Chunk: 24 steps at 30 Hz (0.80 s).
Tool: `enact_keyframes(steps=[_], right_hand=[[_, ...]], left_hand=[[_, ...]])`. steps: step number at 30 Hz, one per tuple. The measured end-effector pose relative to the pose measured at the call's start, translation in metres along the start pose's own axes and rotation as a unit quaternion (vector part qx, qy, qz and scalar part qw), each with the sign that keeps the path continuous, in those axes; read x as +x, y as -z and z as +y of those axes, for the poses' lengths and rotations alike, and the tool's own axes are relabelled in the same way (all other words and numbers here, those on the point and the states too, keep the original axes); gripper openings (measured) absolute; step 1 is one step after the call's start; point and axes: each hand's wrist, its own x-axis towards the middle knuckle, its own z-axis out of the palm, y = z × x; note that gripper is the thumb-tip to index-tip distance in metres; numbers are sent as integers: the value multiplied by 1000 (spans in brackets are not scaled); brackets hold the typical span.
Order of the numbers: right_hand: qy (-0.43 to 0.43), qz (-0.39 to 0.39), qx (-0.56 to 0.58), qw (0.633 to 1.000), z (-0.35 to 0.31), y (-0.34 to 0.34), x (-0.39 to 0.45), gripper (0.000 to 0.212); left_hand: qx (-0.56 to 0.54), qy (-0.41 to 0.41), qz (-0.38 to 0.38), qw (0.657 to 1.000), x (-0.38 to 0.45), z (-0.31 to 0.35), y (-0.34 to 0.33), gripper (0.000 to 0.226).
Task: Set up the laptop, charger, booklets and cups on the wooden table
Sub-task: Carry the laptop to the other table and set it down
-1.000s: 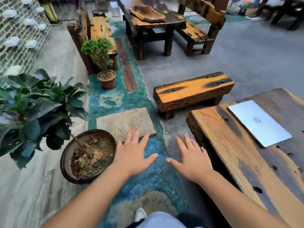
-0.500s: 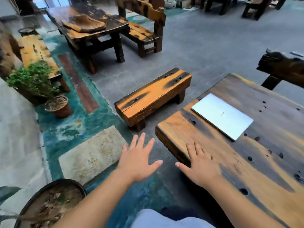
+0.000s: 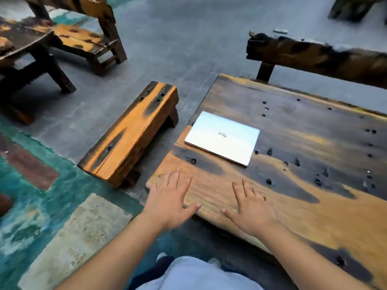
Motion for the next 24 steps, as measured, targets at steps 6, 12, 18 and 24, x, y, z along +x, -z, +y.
enact_keyframes(steps=[6,12,18,24], right_hand=[[-80,1,32,996,12,1,18,97],[-165,20,76,983,-2,7,52,97],[-224,10,125,966,-30,20,88,96],[-244,-8,127,961,-29,20,126,96]], left_hand=[[35,-92,-15,995,67,5,8,92],[83,-187,-38,978,134,-13,23,93],[81,-246,-77,963,191,-34,31,92],[73,-240,-99,963,245,-53,22,91]])
